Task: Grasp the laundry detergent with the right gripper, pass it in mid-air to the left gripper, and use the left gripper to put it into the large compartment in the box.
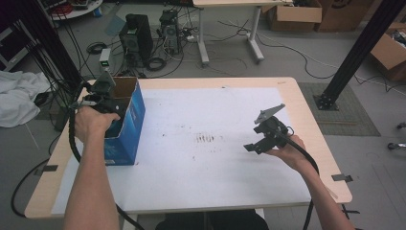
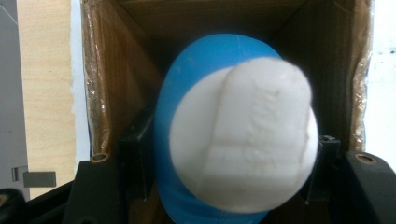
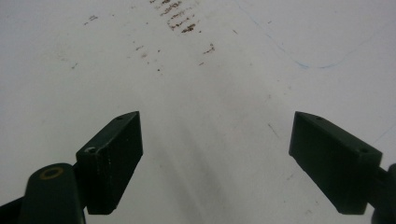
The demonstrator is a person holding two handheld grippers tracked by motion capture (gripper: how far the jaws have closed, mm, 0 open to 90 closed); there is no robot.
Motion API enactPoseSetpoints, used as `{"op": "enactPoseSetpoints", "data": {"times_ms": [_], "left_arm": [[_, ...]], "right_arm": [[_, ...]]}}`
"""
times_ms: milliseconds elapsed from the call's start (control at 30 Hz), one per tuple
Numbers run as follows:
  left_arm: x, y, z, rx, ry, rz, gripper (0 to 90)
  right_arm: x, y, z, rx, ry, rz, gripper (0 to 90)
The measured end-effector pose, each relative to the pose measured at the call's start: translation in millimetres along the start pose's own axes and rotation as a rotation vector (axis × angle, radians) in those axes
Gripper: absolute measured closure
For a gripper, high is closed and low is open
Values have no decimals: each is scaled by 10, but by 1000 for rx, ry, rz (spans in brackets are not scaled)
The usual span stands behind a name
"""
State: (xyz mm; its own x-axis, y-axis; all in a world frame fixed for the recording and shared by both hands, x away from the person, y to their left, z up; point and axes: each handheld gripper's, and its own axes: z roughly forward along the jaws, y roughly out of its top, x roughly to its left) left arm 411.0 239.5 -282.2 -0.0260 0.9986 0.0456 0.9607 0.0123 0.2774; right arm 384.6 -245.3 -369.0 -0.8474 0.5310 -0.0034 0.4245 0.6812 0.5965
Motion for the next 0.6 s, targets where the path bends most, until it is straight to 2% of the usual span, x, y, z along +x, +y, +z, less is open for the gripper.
{"op": "enactPoseSetpoints", "data": {"times_ms": [600], "left_arm": [[27, -3, -35, -13, -10, -4, 352]], "right_arm": [[35, -1, 19, 6, 2, 5, 172]]}}
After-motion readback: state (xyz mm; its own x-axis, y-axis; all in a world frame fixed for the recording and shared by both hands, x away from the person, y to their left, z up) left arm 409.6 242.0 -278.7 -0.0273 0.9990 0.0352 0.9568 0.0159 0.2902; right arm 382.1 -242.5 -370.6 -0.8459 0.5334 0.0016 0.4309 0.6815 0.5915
